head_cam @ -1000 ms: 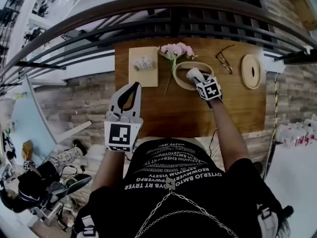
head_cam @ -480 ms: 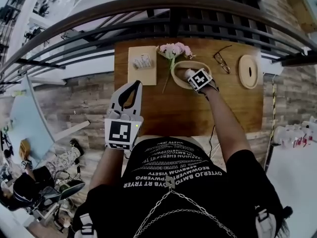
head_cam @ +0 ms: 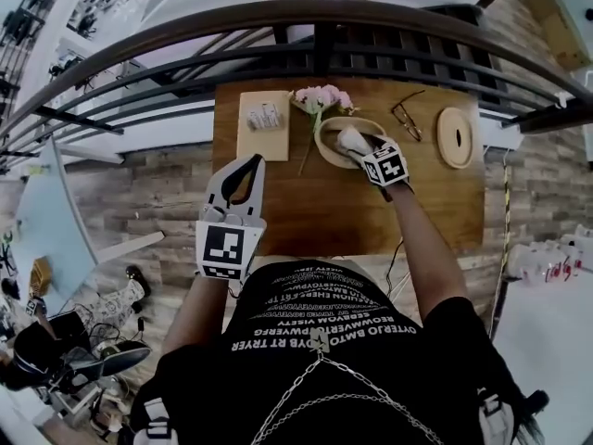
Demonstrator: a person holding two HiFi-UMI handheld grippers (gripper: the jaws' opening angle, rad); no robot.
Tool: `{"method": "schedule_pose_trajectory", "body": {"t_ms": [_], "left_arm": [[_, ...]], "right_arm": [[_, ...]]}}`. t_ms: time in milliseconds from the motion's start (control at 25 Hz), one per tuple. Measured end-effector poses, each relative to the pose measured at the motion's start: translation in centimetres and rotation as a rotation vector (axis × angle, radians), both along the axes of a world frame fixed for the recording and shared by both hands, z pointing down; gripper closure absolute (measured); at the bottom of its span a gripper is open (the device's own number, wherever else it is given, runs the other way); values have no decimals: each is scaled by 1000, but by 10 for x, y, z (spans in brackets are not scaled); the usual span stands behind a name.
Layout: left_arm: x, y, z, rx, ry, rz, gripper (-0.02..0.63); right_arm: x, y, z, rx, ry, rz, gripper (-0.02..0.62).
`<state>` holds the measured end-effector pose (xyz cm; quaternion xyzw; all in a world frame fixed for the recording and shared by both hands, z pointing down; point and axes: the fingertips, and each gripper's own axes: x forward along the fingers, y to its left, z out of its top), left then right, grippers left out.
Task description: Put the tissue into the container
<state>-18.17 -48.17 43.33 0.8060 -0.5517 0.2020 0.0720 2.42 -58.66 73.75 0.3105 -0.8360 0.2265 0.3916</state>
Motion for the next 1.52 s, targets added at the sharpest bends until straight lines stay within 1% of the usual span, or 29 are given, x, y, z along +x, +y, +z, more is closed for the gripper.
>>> {"method": "schedule_pose_trajectory", "body": {"t_ms": [240,280,320,440,480,520,840,1200,1520], "left_arm": [[24,18,-12,34,4,23,581],[27,21,-15,39,4,24,581],[29,24,-17,43,5,24,581],[31,35,-22,54,4,8,581],[31,38,-23,58,4,0,581],[33,41,-24,64,4,-6,581],[46,68,-42,124,21,-26,581],[59,107,-54,155,45,-57,581],[69,141,-61,177,28,-82,581]], "right_arm": [[11,15,-41,107,-47,16,281],[14,18,-51,125,-62,20,307],[17,22,-60,148,-74,26,354],[21,33,-87,230,-115,35,529],[22,37,-95,248,-130,37,565],[25,42,-101,260,-141,39,578],[46,80,-156,363,-169,67,581],[71,121,-208,443,-217,86,581],[84,156,-254,508,-237,67,581]]}}
